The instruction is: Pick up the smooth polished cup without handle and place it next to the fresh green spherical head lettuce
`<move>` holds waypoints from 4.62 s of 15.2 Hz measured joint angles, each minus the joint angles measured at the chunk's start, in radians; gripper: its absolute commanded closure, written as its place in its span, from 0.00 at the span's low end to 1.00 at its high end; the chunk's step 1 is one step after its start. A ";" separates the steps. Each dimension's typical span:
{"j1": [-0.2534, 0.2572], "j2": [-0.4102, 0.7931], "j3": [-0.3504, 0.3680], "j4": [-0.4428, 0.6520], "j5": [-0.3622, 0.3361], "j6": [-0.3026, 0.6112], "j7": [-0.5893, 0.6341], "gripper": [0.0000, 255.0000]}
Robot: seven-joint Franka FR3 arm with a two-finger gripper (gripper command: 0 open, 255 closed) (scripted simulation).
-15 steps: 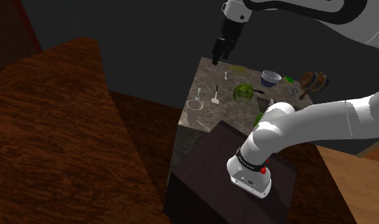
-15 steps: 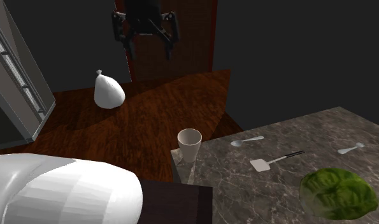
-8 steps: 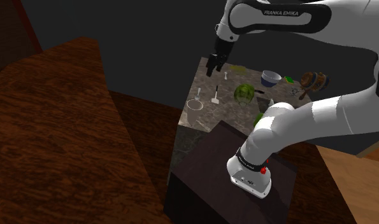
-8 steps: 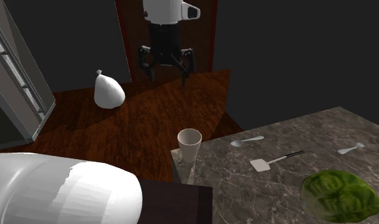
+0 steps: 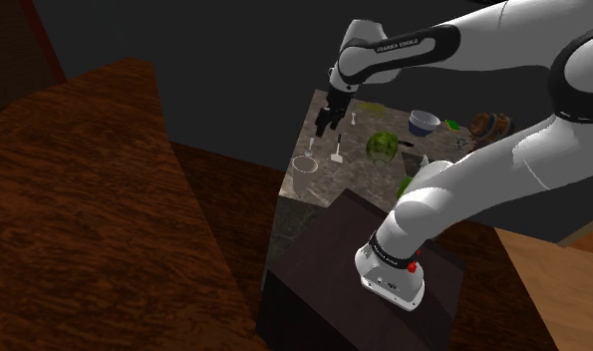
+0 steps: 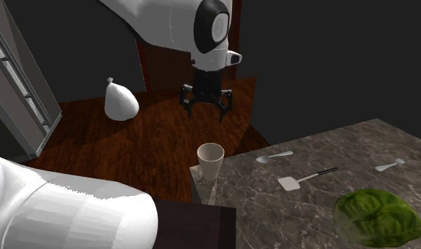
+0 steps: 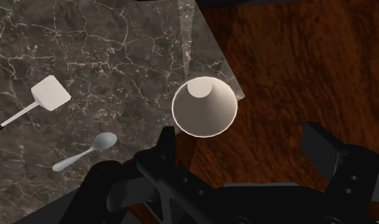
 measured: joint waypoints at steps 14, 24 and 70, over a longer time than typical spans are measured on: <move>0.066 0.570 -0.164 0.089 0.367 0.386 -0.382 0.00; 0.051 0.692 -0.120 0.089 0.515 0.479 -0.491 0.00; 0.055 0.318 -0.158 0.170 0.152 0.100 -0.190 1.00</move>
